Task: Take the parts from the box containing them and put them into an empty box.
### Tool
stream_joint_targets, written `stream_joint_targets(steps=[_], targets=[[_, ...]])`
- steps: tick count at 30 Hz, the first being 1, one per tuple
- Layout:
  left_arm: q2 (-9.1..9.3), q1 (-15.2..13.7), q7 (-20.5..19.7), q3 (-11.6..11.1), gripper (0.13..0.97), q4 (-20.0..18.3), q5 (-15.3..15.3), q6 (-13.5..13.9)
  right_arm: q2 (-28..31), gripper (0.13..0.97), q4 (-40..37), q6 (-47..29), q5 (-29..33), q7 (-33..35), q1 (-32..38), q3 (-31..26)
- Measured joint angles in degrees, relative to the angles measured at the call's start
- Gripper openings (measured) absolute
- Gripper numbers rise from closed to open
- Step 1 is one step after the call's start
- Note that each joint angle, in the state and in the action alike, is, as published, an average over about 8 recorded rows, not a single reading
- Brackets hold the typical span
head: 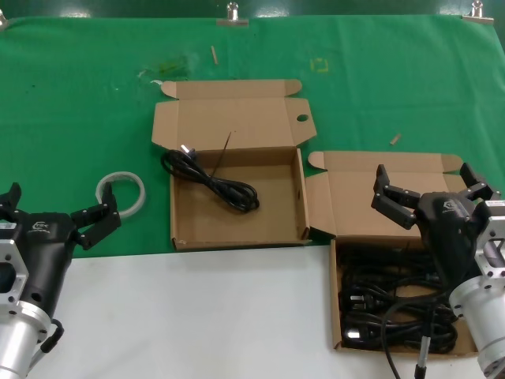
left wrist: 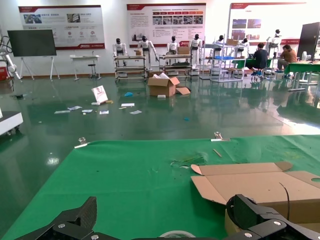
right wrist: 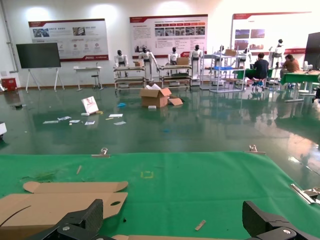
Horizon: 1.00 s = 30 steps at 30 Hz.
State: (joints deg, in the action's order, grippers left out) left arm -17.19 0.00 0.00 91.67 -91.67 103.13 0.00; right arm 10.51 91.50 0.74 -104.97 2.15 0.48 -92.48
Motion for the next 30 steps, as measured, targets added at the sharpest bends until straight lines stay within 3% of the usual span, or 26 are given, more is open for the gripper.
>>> stream_joint_targets(steps=[30], targets=[[0.00,0.0,0.0,0.0,0.965,0.0,0.0,0.0,0.0,0.966,0.0,0.0,0.0,0.0,0.0,0.0]])
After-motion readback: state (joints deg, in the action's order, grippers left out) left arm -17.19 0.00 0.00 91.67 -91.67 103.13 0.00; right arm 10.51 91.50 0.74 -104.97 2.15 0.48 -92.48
